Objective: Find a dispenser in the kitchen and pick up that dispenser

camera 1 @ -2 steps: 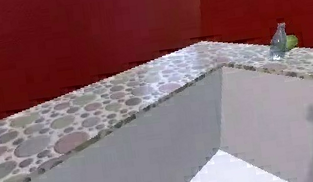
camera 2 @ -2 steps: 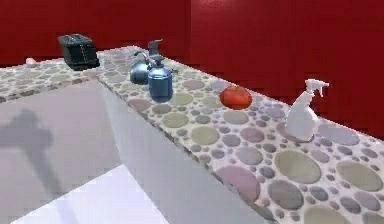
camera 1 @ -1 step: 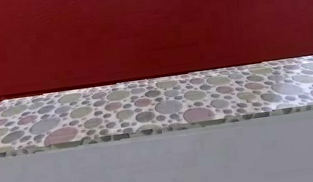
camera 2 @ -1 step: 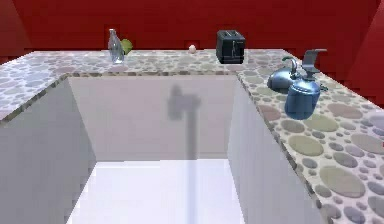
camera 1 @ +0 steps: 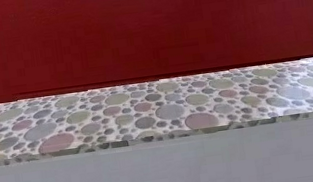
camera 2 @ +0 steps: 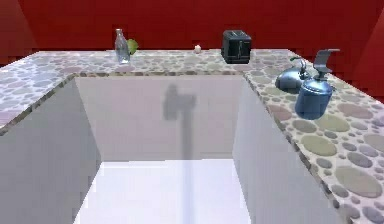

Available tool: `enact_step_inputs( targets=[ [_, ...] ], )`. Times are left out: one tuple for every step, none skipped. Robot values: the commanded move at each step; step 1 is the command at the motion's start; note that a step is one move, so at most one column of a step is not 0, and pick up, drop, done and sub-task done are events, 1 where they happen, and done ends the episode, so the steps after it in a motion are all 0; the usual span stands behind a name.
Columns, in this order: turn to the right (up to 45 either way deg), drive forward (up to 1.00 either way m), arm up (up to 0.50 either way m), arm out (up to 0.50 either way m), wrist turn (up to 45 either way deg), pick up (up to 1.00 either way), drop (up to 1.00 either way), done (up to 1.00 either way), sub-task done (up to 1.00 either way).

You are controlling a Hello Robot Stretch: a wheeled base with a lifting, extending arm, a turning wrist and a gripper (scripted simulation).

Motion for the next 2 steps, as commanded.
enact_step_inputs(
  targets=[
    [45.0,0.0,0.0,0.0,0.0,0.0,0.0,0.0,0.0],
    [24.0,0.0,0.0,0.0,0.0,0.0,0.0,0.0,0.0]
  ],
)
